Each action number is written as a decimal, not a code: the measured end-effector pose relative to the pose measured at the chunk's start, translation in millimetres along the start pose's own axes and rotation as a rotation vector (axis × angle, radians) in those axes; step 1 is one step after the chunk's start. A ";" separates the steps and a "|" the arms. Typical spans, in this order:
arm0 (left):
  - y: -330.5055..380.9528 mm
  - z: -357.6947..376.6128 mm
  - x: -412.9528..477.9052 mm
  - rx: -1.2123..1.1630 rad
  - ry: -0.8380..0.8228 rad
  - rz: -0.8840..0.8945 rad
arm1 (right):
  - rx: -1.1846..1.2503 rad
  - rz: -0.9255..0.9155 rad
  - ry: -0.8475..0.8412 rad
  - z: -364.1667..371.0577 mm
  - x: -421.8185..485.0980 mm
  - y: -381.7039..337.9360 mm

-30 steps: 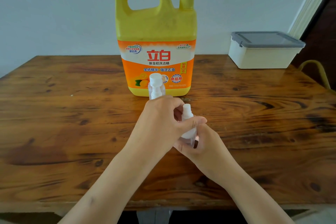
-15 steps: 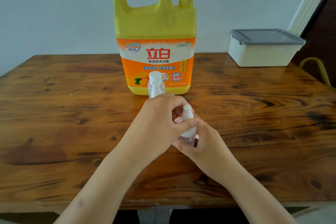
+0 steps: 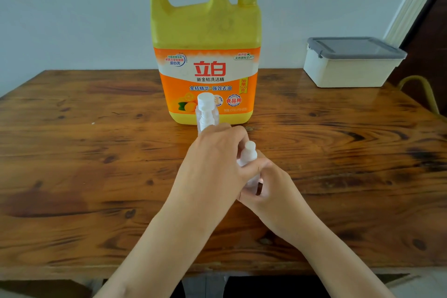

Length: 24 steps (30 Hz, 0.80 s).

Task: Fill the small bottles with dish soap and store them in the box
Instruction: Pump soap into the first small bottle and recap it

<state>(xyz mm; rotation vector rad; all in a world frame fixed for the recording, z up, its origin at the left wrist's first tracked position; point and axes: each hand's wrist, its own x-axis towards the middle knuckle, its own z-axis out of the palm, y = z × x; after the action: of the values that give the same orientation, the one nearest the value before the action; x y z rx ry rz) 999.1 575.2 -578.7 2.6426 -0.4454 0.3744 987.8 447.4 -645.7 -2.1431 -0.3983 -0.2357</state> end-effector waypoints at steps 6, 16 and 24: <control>-8.2 -5.5 -13.8 -0.302 -0.071 -0.086 | 0.024 -0.006 -0.006 -0.2 -1.0 -0.7; -18.4 6.2 -30.7 -0.580 -0.071 -0.080 | 0.029 -0.030 -0.120 -3.7 -8.2 -16.5; -55.9 10.1 -76.1 -0.702 0.296 -0.220 | -0.012 -0.043 -0.174 -5.3 -12.6 -10.1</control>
<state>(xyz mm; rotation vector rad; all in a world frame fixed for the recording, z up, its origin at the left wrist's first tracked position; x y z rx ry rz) 951.9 637.3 -633.0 1.8912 -0.1439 0.4335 972.3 446.0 -638.9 -2.1758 -0.5442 -0.0763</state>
